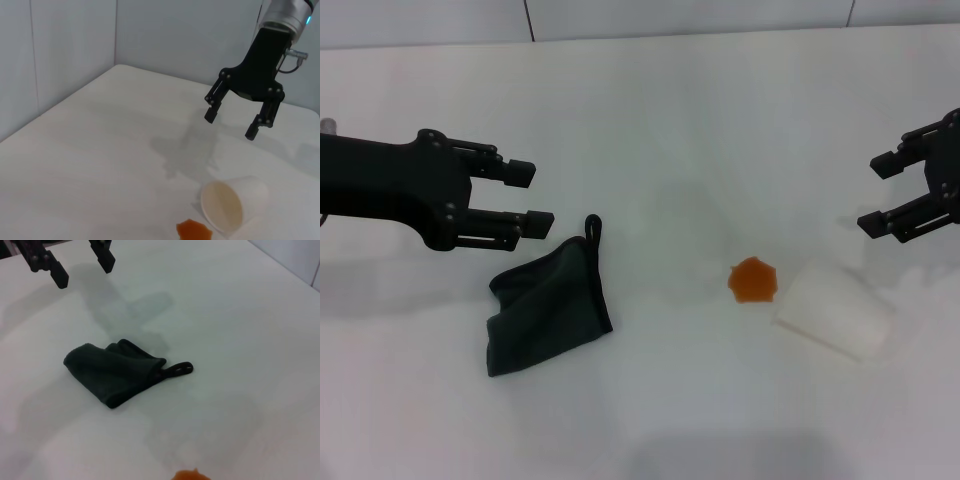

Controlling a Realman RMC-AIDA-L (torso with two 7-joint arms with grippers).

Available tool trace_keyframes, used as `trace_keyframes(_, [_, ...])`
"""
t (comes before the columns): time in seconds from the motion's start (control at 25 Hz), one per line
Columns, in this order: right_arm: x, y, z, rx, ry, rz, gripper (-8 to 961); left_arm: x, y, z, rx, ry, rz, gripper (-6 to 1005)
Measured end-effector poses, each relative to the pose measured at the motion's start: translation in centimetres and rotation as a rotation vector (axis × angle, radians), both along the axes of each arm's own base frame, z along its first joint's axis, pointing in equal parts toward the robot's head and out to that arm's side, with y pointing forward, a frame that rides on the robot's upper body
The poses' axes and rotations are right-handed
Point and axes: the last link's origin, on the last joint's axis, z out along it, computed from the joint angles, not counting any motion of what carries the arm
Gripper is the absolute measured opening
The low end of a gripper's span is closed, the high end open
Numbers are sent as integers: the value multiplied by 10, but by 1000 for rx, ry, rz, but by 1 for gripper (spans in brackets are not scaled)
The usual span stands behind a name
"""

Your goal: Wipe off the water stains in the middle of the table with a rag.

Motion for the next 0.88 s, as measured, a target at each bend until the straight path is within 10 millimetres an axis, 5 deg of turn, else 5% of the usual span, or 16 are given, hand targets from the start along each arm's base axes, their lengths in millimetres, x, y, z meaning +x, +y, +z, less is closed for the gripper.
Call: trace_keyframes(0.88, [-5,2,-5,-8,-14,-8,797,1,0,-1,-1,1,4,727])
